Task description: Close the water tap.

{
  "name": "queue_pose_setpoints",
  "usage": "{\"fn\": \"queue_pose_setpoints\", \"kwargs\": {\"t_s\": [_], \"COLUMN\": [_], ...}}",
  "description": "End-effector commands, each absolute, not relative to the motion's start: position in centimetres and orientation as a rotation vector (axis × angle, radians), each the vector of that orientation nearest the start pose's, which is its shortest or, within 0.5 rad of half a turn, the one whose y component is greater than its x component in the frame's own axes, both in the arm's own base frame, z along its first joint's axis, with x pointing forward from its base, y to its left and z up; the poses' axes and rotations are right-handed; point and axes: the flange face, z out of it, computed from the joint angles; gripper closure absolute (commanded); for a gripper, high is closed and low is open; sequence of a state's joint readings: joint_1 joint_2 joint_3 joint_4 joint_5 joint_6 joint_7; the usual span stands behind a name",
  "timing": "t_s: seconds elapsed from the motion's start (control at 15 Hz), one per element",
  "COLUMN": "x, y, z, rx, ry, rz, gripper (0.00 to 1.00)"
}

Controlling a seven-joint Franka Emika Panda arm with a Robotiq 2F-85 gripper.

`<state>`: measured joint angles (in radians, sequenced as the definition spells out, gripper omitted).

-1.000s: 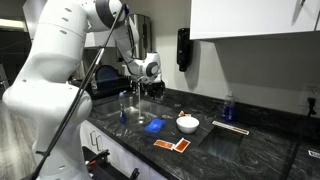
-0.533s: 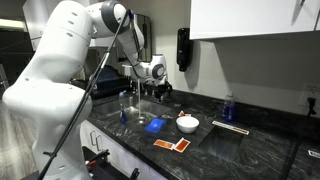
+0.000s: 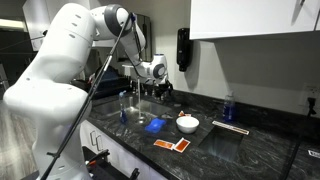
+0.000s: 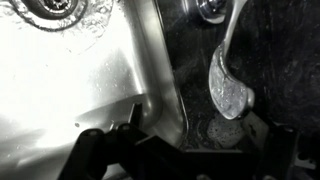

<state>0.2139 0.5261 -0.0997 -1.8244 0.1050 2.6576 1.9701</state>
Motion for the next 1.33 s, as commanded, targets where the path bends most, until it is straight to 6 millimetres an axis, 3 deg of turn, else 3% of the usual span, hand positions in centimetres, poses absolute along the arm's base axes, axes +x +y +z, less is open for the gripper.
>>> {"fn": "queue_pose_setpoints", "kwargs": {"t_s": [0.0,0.13,0.8,1.0,1.27], "x": [67.9,68.2,68.4,68.5,69.2], "y": [8.1,8.4,9.3,9.4,7.8], "z": [29.4,29.6,30.0,30.1,30.2], "rx": [-1.56,-1.522,-1.432,-1.423,-1.391], "ry": [2.291,2.265,2.207,2.18,2.153], "rz": [-0.211,-0.215,-0.294,-0.351,-0.48], "gripper": [0.0,0.28,0.99,0.98,1.0]}}
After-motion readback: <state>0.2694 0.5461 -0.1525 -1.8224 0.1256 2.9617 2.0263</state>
